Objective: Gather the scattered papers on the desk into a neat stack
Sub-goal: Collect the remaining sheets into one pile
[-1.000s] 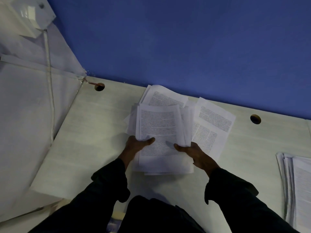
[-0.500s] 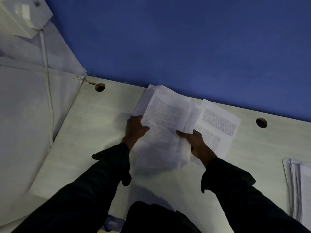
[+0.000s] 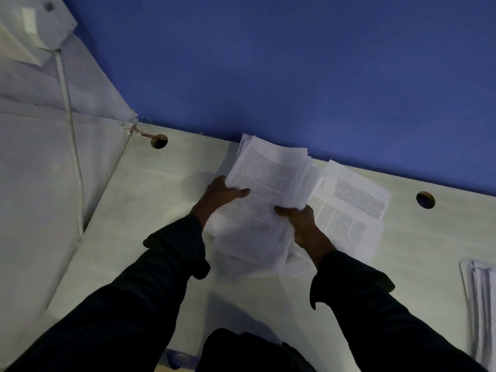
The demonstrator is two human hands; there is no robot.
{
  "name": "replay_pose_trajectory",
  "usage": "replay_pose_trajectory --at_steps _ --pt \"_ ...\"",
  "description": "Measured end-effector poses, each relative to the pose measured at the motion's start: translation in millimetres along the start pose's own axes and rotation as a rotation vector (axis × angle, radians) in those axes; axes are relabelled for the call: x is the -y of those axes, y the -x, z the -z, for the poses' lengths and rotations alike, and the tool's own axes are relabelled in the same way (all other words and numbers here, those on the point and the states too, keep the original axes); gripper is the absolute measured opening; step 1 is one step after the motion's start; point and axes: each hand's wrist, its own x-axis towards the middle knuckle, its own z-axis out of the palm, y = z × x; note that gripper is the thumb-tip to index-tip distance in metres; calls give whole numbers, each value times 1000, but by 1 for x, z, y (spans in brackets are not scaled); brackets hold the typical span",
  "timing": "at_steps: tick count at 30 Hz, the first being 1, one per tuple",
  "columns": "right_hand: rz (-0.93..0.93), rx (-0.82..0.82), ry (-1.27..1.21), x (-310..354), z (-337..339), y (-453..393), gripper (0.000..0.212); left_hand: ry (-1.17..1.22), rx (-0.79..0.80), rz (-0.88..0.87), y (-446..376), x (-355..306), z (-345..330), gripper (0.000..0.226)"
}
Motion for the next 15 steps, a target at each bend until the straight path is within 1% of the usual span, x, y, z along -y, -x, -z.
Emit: replay_pose_trajectory --at_steps 2,3,5,6,7,8,9,11,13,15 --pt "-41 64 -10 0 12 3 54 12 -60 -11 1 8 2 84" --pt "-53 113 -10 1 19 7 51 66 -94 -35 5 9 3 80" --pt "-69 210 21 2 31 13 48 285 -97 -123 17 8 7 57" --pt "-78 259 45 2 35 18 50 402 -40 -165 25 8 10 48" --pt "-86 312 65 3 38 22 52 499 40 -202 29 10 12 47" --pt "-97 342 70 4 37 25 53 554 124 -232 32 15 14 51" --pt "-89 354 73 3 36 28 54 574 203 -244 35 21 14 56" --pt "-35 332 83 -1 28 34 55 577 345 -242 42 32 10 56" --pt "14 298 107 -4 15 38 55 643 376 -205 46 46 5 57" --pt "34 237 122 -5 4 37 46 766 304 -133 49 63 3 62"
